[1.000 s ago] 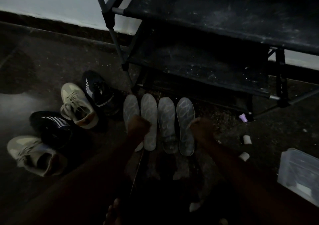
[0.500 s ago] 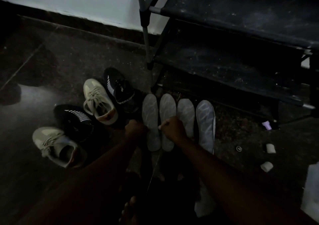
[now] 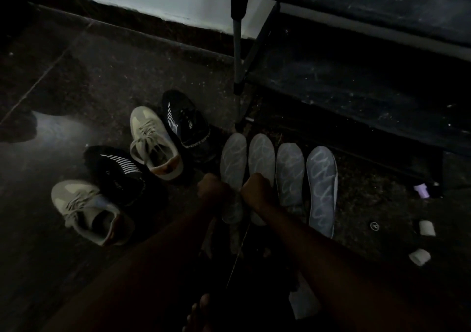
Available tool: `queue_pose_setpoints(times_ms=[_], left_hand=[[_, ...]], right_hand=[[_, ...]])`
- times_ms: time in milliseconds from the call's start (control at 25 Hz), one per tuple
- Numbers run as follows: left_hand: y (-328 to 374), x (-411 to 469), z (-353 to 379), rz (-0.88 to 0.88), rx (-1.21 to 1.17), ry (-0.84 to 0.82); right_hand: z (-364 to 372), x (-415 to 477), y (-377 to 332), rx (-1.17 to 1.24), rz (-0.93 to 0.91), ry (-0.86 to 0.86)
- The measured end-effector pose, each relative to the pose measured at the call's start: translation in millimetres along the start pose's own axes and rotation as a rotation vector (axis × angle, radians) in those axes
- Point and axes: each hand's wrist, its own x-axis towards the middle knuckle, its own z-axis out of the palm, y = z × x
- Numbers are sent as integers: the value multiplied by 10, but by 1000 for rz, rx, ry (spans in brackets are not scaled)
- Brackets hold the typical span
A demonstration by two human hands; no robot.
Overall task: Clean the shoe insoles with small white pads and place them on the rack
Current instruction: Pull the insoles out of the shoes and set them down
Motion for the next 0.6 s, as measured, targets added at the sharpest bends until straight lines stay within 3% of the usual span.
queue_pose_setpoints(times_ms=[240,600], left_hand=[[-87,-42,-141,95,50,-29],[283,-394,-329,-58,-256,-264]], right_hand=[[26,-33,15,170,0,-25],[-396,-382,270,555,45,-5]])
